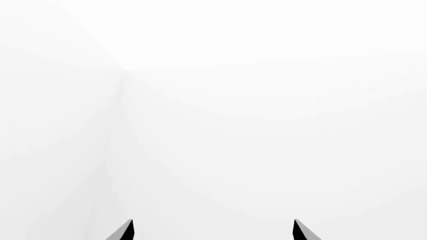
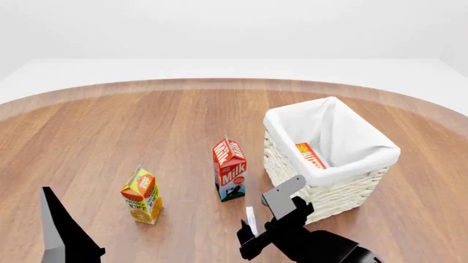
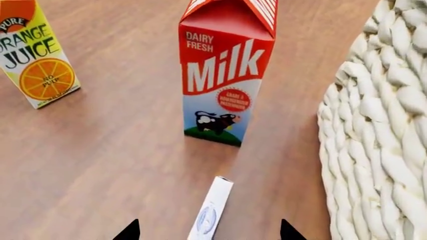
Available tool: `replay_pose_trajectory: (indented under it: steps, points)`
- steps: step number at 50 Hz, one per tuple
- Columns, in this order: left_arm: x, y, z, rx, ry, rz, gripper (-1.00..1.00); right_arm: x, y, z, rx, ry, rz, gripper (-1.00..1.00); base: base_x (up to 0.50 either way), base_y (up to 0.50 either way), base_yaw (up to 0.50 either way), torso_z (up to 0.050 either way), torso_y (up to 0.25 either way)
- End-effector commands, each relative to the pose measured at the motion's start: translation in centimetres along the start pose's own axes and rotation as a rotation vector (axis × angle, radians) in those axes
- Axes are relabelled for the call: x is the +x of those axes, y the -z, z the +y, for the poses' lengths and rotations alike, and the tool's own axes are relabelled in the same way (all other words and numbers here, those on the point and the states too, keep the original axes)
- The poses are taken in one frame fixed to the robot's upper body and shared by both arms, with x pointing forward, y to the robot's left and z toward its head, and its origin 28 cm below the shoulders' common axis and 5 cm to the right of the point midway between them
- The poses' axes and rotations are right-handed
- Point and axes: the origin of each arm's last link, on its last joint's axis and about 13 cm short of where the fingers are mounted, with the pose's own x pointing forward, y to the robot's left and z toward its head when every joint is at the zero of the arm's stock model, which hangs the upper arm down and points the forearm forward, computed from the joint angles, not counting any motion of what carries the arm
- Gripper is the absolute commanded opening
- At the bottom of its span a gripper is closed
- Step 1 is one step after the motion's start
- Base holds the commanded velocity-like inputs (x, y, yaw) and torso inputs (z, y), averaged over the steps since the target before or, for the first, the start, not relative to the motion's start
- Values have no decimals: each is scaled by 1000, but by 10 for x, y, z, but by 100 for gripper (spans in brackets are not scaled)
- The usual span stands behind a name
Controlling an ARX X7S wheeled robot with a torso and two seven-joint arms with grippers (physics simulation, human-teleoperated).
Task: Pick up the cream cheese box and the butter, and put them in the basket.
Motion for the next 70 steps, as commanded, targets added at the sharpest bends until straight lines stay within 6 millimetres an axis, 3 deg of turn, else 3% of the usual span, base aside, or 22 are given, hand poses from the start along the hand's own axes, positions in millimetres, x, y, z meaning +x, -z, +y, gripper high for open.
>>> replay_pose_trajectory:
  steps: [1, 18, 70]
  points:
    - [0, -3, -1, 1, -2, -1, 100, 5, 2, 0, 4, -3, 17, 100, 0, 0, 0, 0, 0]
    - [-1, 4, 2, -1, -1, -1, 100, 11, 4, -2, 16, 2, 35, 100, 0, 0, 0, 0, 0]
    - [-1, -1, 1, -3, -2, -5, 100, 23, 14, -1, 3, -18, 149, 100, 0, 0, 0, 0, 0]
